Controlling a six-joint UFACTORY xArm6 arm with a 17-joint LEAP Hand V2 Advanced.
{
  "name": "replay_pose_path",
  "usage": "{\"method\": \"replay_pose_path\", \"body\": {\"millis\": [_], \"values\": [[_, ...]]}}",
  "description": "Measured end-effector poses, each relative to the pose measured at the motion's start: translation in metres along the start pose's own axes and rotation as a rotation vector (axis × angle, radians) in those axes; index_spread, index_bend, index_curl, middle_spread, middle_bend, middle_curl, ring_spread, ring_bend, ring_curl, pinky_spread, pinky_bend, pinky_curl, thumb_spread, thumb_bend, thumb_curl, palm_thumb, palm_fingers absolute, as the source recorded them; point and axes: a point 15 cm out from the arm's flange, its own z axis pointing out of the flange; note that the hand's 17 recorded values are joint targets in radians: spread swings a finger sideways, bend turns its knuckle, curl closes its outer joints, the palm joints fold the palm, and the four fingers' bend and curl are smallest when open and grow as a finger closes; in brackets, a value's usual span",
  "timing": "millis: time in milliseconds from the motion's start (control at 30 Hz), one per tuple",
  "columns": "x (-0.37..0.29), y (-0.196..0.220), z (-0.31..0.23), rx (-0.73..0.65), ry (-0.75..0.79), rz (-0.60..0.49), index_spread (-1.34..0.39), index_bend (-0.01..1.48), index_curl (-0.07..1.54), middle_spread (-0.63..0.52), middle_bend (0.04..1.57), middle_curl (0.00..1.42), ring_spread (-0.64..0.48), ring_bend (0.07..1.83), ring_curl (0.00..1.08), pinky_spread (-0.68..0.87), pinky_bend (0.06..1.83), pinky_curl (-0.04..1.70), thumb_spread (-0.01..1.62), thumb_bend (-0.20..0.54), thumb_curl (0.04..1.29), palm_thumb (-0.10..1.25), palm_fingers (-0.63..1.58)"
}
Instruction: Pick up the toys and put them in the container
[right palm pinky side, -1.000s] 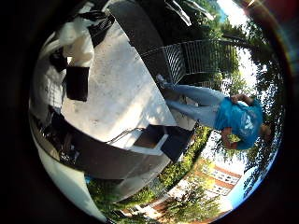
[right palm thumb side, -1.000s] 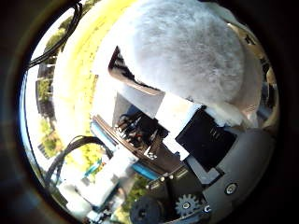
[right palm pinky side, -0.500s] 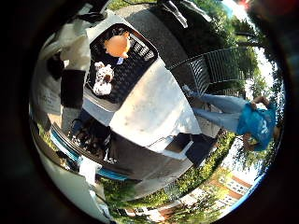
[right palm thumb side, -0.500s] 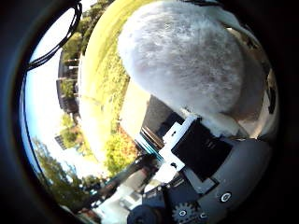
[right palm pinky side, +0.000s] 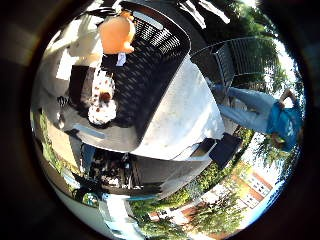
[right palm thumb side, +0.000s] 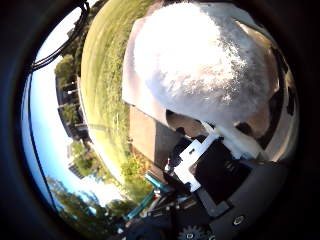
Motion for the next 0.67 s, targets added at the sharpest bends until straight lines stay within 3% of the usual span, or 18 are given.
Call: {"method": "replay_pose_path", "body": {"millis": [67,233,533,667], "values": [[-0.001,0.000,-0.001,0.002,0.001,-0.008,-0.45,0.59,0.34,-0.01,0.35,0.67,0.23,0.77,0.46,0.37,1.01,0.73,1.16,-0.032,0.58,0.75,-0.28],[-0.001,0.003,-0.014,0.013,0.003,-0.018,-0.43,0.36,0.28,0.08,0.17,0.53,0.29,0.57,0.35,0.45,0.83,0.61,1.13,-0.030,0.54,0.75,-0.16],[0.000,0.047,-0.114,0.105,0.011,-0.030,-0.43,0.22,0.27,0.12,0.13,0.37,0.31,0.44,0.31,0.49,0.66,0.48,1.11,-0.027,0.50,0.75,-0.06],[-0.006,0.099,-0.162,0.091,0.007,-0.038,-0.41,0.19,0.27,0.11,0.14,0.34,0.29,0.45,0.31,0.48,0.61,0.45,1.13,-0.026,0.48,0.75,-0.01]]}}
